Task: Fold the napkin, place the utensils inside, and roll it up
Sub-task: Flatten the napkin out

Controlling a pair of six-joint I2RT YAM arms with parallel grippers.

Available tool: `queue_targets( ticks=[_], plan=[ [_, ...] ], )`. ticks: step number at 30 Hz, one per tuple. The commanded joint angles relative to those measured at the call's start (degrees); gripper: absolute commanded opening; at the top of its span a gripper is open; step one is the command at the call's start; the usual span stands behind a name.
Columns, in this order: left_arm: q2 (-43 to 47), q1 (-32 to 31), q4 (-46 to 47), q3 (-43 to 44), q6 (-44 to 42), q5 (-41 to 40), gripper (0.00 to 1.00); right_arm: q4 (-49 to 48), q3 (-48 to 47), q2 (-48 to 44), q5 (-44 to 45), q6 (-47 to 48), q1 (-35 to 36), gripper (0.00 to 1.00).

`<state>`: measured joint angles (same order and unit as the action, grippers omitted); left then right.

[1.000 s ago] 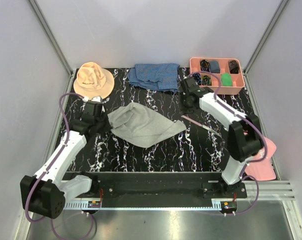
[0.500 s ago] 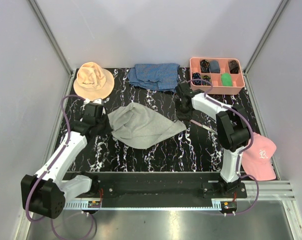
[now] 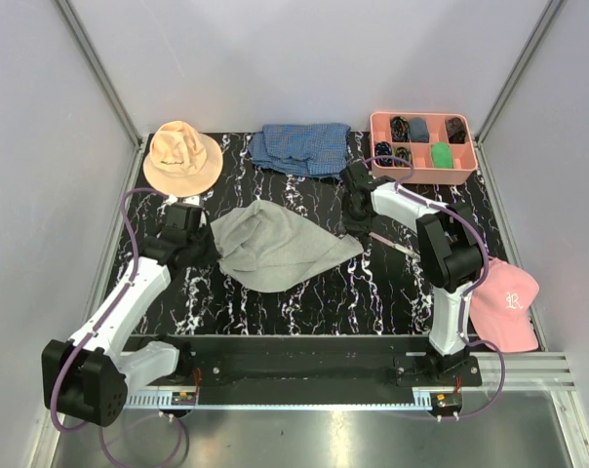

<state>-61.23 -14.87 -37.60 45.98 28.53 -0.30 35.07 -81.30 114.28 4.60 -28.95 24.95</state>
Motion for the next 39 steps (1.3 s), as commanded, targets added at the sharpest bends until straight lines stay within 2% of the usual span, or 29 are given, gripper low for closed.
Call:
queue_targets(
  ticks=[1,7,17,25,32,33,36,39],
  plan=[
    [1.47,0.28,1.83,0.17,-0.59,2.49,0.00,-1.06,0.09,-0.37,2.43,-1.37,-0.16,0.48],
    [3.66,0.28,1.83,-0.18,0.47,2.58,0.00,-0.44,1.40,-0.72,0.51,-2.16,0.54,0.48],
    [17.89,0.90,-2.46,-6.51,5.04,1.97,0.00,-0.88,6.23,-2.83,0.23,-4.27,2.73,0.50],
    [17.99,1.25,-3.27,-6.51,4.07,3.37,0.00,-1.67,10.71,-5.82,0.94,-5.85,4.84,0.47],
    [17.81,1.25,-2.91,-6.60,3.55,4.25,0.00,-2.99,14.32,-6.96,0.41,-6.30,4.93,0.29],
    [17.64,1.25,-2.91,-6.60,3.63,4.16,0.00,-2.99,14.24,-7.14,0.58,-6.21,4.93,0.22],
    [17.20,1.25,-2.56,-6.60,3.28,4.25,0.00,-3.08,13.89,-7.84,0.67,-5.94,5.02,0.13],
    [17.02,1.25,-2.21,-6.34,3.02,3.38,0.00,-3.08,13.45,-8.98,0.50,-5.77,4.85,0.00]
  ],
)
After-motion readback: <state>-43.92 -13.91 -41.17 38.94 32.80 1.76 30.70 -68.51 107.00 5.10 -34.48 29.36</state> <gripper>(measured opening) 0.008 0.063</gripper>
